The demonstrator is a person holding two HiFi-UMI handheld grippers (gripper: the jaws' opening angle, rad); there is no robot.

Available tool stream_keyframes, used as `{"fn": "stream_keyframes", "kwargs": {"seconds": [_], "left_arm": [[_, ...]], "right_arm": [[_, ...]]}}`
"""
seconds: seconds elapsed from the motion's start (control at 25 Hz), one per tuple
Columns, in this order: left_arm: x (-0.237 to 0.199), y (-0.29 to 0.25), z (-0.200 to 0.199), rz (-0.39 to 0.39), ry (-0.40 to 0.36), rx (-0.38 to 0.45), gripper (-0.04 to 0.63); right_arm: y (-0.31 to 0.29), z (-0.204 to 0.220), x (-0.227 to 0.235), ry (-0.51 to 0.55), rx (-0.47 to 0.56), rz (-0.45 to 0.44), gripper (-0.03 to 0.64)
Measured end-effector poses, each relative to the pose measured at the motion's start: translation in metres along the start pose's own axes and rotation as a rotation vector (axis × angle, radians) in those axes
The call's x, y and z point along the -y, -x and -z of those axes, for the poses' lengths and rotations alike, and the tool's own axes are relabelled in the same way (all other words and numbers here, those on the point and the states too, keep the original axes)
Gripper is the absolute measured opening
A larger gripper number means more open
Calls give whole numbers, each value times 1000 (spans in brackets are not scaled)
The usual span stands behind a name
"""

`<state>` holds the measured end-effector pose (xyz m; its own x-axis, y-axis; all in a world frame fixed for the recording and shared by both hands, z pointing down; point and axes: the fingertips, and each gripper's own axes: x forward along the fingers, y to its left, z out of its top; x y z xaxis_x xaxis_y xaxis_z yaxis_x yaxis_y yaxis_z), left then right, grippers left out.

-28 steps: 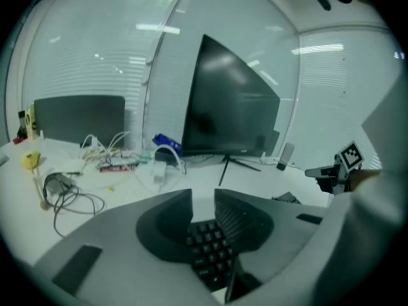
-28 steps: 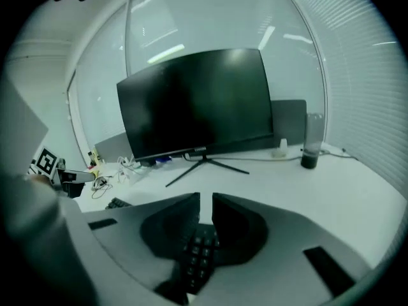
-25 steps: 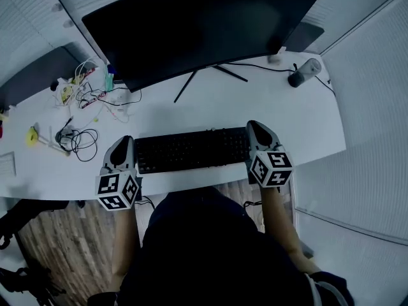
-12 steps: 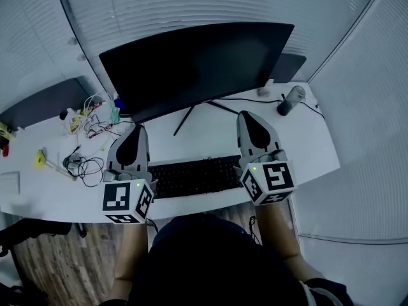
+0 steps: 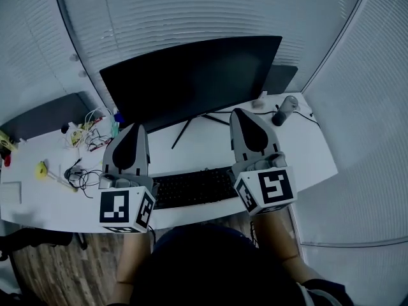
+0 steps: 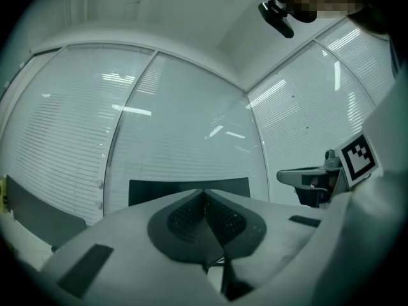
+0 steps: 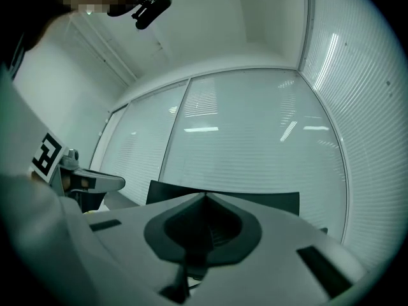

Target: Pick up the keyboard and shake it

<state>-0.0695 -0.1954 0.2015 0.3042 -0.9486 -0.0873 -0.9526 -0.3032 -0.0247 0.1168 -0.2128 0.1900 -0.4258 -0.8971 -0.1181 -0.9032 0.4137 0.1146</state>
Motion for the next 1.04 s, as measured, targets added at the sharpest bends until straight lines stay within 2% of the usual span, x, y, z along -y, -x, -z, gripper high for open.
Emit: {"fn": "stream_keyframes", "kwargs": {"seconds": [1.04], "left_arm": [[22, 0, 5, -40, -33, -7, 23]], "right_arm": [[8, 13, 19, -2, 2, -48, 26]]}}
